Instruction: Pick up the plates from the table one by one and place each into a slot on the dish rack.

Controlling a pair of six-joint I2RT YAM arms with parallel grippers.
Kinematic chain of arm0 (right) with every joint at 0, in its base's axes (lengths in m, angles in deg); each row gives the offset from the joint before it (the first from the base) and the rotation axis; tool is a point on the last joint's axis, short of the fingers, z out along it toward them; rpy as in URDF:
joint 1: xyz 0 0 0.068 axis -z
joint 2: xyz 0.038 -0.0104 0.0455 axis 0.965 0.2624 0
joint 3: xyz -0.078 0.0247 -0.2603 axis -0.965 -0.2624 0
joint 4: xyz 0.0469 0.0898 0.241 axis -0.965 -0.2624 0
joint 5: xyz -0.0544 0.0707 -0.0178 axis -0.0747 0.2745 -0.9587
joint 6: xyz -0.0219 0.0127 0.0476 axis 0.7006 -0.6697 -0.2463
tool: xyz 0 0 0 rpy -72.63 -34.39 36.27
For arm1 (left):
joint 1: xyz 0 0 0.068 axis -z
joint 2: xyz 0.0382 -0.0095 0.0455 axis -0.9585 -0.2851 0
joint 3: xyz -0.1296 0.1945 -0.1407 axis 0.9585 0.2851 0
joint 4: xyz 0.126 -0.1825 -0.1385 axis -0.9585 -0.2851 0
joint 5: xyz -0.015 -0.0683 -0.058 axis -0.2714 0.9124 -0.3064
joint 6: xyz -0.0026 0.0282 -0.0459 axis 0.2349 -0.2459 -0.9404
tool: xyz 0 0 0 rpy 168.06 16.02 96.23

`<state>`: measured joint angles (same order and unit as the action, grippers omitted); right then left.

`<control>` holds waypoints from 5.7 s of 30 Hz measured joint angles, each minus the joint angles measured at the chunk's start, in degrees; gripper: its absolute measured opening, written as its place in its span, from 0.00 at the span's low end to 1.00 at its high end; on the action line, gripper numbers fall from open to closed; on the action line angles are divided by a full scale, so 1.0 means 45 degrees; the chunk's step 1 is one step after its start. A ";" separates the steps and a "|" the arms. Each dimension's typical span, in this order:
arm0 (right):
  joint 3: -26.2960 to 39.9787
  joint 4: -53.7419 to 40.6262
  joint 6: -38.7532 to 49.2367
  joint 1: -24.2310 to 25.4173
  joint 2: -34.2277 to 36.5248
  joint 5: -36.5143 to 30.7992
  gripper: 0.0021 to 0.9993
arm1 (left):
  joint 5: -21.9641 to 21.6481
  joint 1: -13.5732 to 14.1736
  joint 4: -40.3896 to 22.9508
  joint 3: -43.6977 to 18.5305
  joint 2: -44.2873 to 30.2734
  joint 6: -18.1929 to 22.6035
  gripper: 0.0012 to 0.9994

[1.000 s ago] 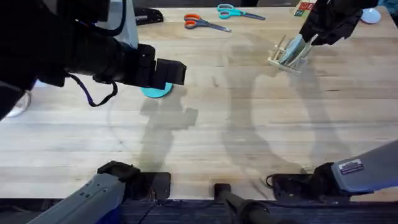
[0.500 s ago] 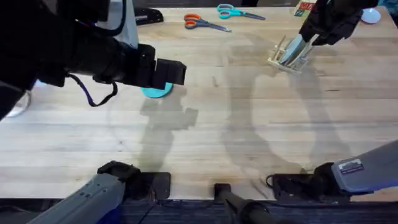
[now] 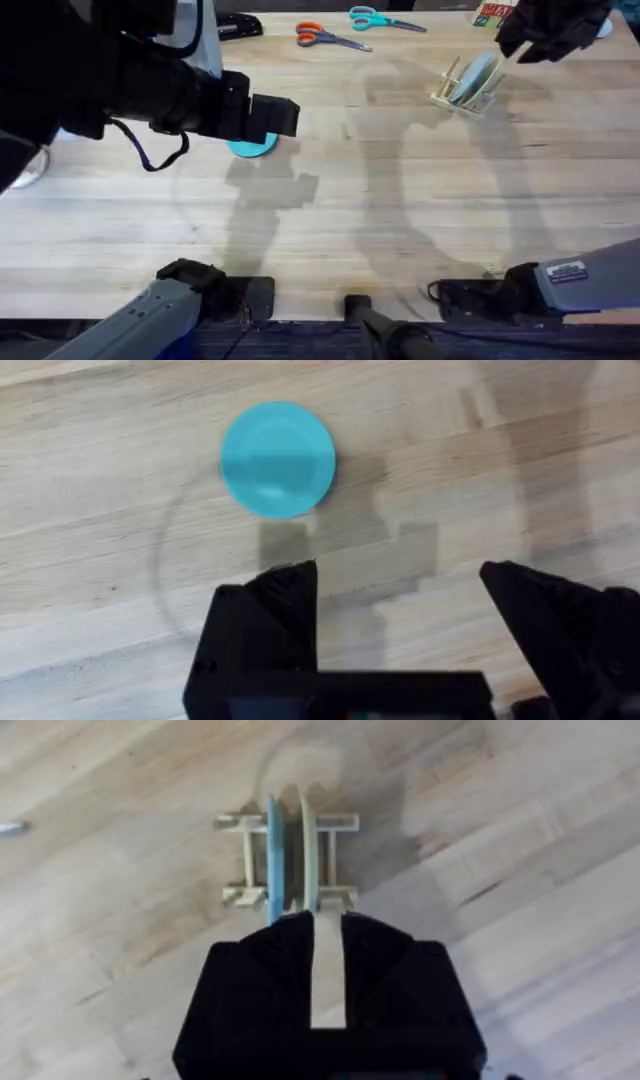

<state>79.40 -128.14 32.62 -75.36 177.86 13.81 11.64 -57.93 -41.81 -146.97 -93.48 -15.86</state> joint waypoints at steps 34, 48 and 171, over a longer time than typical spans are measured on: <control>0.0093 -0.1392 0.0196 -0.3976 -0.2410 0.1830 0.99 | -0.0002 0.0000 0.0000 0.0000 0.0000 0.0000 0.99; 0.0093 -0.0056 -0.0125 -0.5455 -0.2410 0.4238 0.99 | -0.0004 0.0000 -0.0044 0.0000 0.0000 0.0018 0.05; 0.0093 -0.0095 -0.0500 -0.5450 -0.2410 0.4333 0.99 | 0.6108 -0.7258 0.3551 -0.0636 -1.0616 0.3623 0.04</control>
<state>79.81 -128.56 30.37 -99.89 167.01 33.31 39.13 -90.59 -25.83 -149.83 -141.25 0.45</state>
